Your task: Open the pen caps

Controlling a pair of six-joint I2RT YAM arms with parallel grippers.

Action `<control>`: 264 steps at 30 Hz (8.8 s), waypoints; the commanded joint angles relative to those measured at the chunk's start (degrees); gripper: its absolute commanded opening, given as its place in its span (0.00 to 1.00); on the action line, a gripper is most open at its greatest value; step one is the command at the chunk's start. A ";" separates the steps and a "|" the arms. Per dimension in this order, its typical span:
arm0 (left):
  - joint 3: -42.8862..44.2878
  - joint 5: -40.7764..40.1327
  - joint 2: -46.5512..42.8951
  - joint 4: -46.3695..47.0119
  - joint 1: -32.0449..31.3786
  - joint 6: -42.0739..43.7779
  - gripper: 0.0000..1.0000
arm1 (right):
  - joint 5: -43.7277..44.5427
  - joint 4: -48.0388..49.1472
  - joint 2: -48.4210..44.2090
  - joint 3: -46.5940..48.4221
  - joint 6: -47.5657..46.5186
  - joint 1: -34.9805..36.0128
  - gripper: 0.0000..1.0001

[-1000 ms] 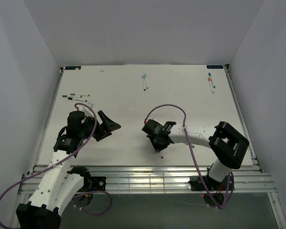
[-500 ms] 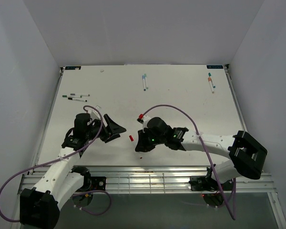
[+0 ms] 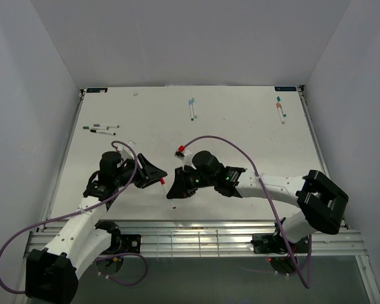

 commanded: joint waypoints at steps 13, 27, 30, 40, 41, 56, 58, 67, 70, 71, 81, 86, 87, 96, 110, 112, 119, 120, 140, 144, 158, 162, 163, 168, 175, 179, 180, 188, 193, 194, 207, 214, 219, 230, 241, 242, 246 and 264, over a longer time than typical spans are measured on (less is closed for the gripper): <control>-1.04 -0.02 -1.71 0.88 -0.48 1.22 0.31 | -7.82 11.79 4.79 3.04 7.97 -2.21 0.08; 0.89 -1.69 -0.92 -1.67 -0.48 1.58 0.00 | -10.63 13.82 7.51 3.74 7.18 -3.18 0.55; 1.95 -2.04 -0.48 -2.37 -0.48 1.58 0.00 | -11.25 13.82 8.74 4.88 7.09 -3.18 0.53; 6.86 -7.12 1.71 -6.93 -0.48 0.78 0.00 | -9.67 11.64 11.20 6.03 5.95 -3.18 0.08; 8.00 -8.97 3.19 -10.43 -0.48 1.13 0.00 | -6.80 9.97 10.86 6.29 4.12 -3.01 0.08; 22.26 -23.49 12.09 -12.77 -0.83 9.22 0.00 | 28.99 -33.40 13.24 23.35 -12.60 5.70 0.08; 20.68 -22.08 10.51 -10.30 -0.83 9.92 0.00 | 21.40 -26.20 11.30 19.84 -10.33 4.21 0.08; 18.28 -25.50 7.60 -7.56 -0.92 11.86 0.00 | -14.93 3.26 3.47 5.43 7.43 -3.18 0.08; 22.67 -29.54 12.95 -11.51 -0.92 12.12 0.00 | -12.23 -1.53 2.50 5.49 4.73 -2.05 0.08; 23.65 -30.94 14.27 -12.30 -0.92 12.21 0.00 | -6.30 -9.57 2.59 6.46 2.72 -1.43 0.08; 34.45 -23.41 33.95 -12.22 -0.92 18.08 0.00 | 9.14 -18.79 7.24 11.37 -7.58 -11.78 0.08; 38.06 -23.31 42.92 -16.25 -0.92 20.38 0.00 | 5.98 -18.35 17.50 20.51 -10.22 -19.79 0.08; 38.85 -22.96 45.55 -16.70 -0.92 20.73 0.00 | 6.24 -18.26 19.01 22.18 -10.66 -20.40 0.08; 44.92 -29.02 52.42 -19.07 -2.33 22.58 0.02 | 15.63 -23.71 33.70 40.91 -12.25 -22.52 0.08; 53.54 -38.51 65.26 -21.80 -6.54 20.39 0.03 | 26.45 -25.38 37.66 39.60 -11.81 -22.34 0.08; 53.28 -40.88 65.87 -21.89 -7.33 20.56 0.04 | 27.33 -24.60 37.83 38.73 -11.90 -22.08 0.08; 50.82 -43.87 65.88 -20.57 -7.42 19.68 0.17 | 28.48 -23.80 38.80 37.93 -11.90 -21.90 0.22; 50.55 -43.96 65.79 -20.48 -7.42 19.51 0.19 | 28.48 -23.71 38.80 37.84 -11.90 -21.90 0.23; 45.19 -43.17 64.73 -16.79 -7.42 18.19 0.36 | 25.14 -23.27 40.21 37.58 -12.60 -22.17 0.38; 45.45 -45.45 63.42 -17.05 -7.42 17.75 0.39 | 24.88 -23.10 39.16 37.67 -13.91 -22.25 0.44; 45.80 -46.88 48.22 -16.97 -7.34 17.57 0.59 | 29.00 -30.82 27.74 34.60 -16.55 -22.34 0.83; 44.76 -42.74 41.29 -16.27 -7.34 17.83 0.64 | 32.95 -38.20 20.72 28.89 -17.69 -22.87 0.90; 43.79 -41.86 40.40 -15.31 -7.34 18.01 0.67 | 35.05 -39.43 19.39 26.01 -18.31 -22.96 0.90; 42.56 -35.97 38.98 -14.42 -7.34 18.28 0.70 | 31.83 -42.96 9.46 15.71 -20.60 -25.67 0.95; 36.84 -29.21 37.31 -9.50 -7.34 17.05 0.71 | 29.45 -43.31 1.19 6.91 -20.95 -29.63 0.90; 36.05 -27.71 36.87 -9.14 -7.34 16.69 0.71 | 27.52 -42.17 0.66 4.89 -21.12 -30.43 0.86; 35.96 -27.44 36.44 -9.06 -7.34 16.69 0.71 | 27.16 -42.17 0.92 4.62 -21.04 -30.51 0.85; 35.08 -27.53 34.06 -9.06 -7.34 17.75 0.71 | 24.44 -39.01 -0.48 0.32 -19.45 -30.43 0.72; 34.56 -26.56 34.41 -8.62 -7.34 17.31 0.71 | 23.55 -38.21 -0.05 -1.62 -17.88 -29.81 0.57; 34.38 -26.48 34.50 -8.53 -7.34 17.22 0.71 | 23.99 -38.21 0.04 -1.97 -17.61 -28.85 0.52; 30.26 -18.05 32.83 -3.10 -7.34 15.11 0.68 | 28.22 -36.46 3.56 1.54 -14.09 -19.71 0.08; 19.55 -3.72 33.00 13.24 -7.60 8.35 0.70 | 12.77 -32.15 0.66 8.56 -15.15 -18.65 0.08; 16.62 -0.19 33.88 20.64 -8.92 3.34 0.70 | 4.41 -27.42 1.89 9.54 -13.48 -18.39 0.08; 16.98 -2.48 35.20 21.88 -11.91 2.98 0.70 | -1.05 -21.26 2.68 10.77 -10.05 -17.77 0.08; 17.06 -3.18 37.66 21.79 -12.26 0.87 0.57 | -3.34 -18.70 3.38 11.04 -8.38 -17.42 0.08; 17.15 -3.45 37.66 21.79 -12.26 0.87 0.54 | -3.43 -18.70 3.56 11.04 -8.29 -17.42 0.08; 17.24 -3.53 37.31 21.79 -12.26 0.44 0.33 | -3.08 -18.53 3.47 10.51 -8.64 -17.16 0.08; 20.93 -7.31 35.90 14.77 -12.26 -0.27 0.00 | -1.06 -17.64 10.24 13.15 -9.96 -16.45 0.08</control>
